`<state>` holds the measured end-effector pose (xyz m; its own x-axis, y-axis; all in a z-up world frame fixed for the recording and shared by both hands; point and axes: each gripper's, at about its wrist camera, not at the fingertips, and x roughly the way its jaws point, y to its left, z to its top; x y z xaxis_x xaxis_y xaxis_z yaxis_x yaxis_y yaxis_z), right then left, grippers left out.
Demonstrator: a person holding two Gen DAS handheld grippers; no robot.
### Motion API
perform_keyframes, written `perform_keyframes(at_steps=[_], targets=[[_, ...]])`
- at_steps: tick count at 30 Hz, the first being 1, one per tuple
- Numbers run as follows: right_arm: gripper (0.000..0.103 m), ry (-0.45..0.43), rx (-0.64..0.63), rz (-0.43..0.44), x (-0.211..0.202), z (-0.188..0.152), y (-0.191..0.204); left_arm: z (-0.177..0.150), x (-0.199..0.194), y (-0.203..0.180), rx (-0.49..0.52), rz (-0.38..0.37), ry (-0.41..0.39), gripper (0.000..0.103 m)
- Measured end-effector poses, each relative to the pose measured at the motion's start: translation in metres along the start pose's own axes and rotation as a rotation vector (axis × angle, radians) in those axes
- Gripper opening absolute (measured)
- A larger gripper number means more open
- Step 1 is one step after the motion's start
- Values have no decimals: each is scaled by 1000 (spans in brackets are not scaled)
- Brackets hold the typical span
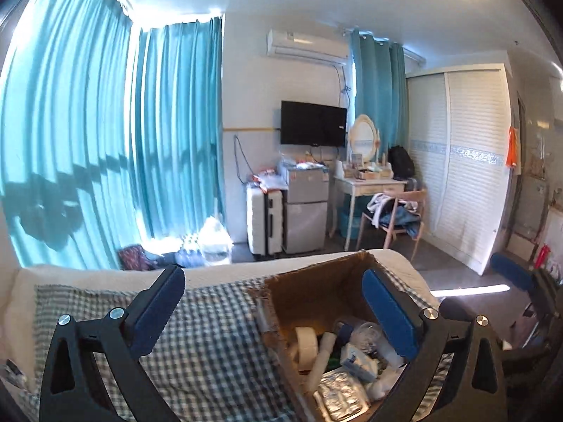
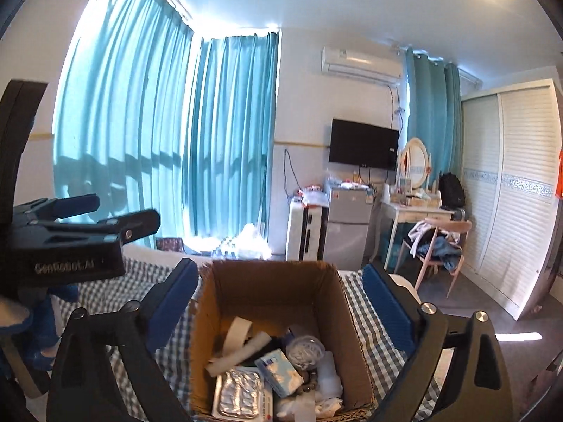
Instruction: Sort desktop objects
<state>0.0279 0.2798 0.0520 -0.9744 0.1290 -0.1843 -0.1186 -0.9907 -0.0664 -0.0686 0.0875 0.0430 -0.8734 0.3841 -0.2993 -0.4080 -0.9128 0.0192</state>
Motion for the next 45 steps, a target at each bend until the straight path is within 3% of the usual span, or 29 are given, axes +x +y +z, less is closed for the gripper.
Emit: perform_keyframes(at_steps=[6, 8, 12, 14, 24, 33, 45], targets=[[103, -90, -2, 44, -33, 18, 29, 4, -61, 17, 47, 100, -106, 103], [103, -107, 3, 70, -40, 22, 41, 5, -73, 25, 62, 138, -103, 103], [103, -125, 6, 106, -46, 24, 63, -2, -92, 44, 67, 283, -105, 103], [103, -131, -5, 113, -49, 24, 73, -9, -99, 56, 58, 306, -109, 103], [103, -31, 36, 170, -23, -28, 103, -72, -85, 115, -51, 330, -16, 103], [103, 19, 7, 119, -7, -65, 106, -128, -58, 134, -103, 323, 77, 103], [103, 83, 38, 84, -3, -79, 86, -126, -59, 133, -133, 273, 86, 103]])
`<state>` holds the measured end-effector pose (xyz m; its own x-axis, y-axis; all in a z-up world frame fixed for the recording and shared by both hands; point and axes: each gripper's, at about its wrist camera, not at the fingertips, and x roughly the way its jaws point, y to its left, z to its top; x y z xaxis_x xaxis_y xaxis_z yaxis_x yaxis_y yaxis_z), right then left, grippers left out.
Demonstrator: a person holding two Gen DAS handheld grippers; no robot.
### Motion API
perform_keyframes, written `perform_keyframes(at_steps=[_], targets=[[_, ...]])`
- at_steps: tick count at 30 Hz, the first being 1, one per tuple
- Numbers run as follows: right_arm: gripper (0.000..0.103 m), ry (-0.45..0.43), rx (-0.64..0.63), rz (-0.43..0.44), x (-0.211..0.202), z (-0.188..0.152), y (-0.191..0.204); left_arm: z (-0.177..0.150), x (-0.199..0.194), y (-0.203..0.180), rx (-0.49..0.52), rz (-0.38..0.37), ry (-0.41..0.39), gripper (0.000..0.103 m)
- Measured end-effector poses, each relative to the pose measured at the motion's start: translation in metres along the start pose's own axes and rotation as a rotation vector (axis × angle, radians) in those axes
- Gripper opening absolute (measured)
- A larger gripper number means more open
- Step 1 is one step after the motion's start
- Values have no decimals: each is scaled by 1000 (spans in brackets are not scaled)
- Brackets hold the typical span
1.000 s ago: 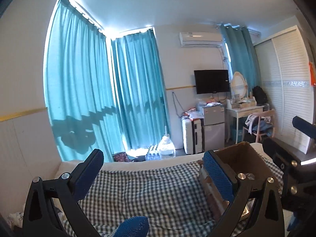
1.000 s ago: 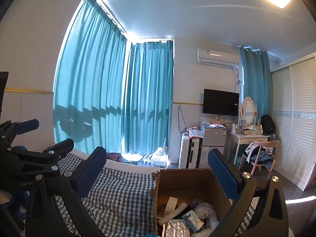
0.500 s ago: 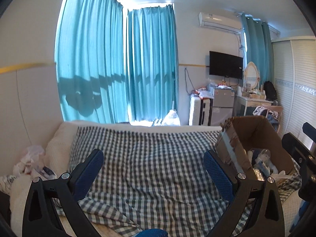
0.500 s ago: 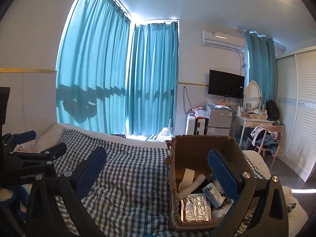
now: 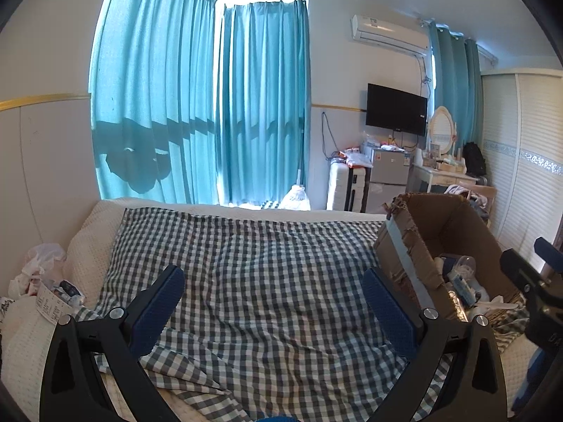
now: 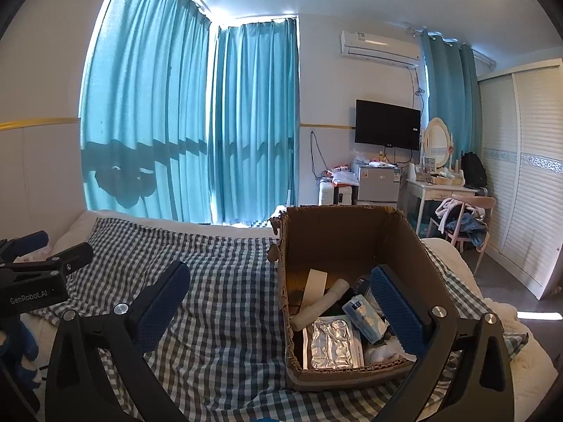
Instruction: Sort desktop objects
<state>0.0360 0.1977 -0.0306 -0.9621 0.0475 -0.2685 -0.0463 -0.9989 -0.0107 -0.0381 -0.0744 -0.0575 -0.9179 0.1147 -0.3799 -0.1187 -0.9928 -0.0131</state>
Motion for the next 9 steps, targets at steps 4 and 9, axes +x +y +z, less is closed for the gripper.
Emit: perform_keyframes(at_steps=[4, 9], targets=[[103, 3, -1, 11, -1, -1, 1, -1, -1, -6, 12, -2, 7, 103], [103, 3, -2, 16, -2, 0, 3, -3, 0, -9, 25, 21, -1, 103]])
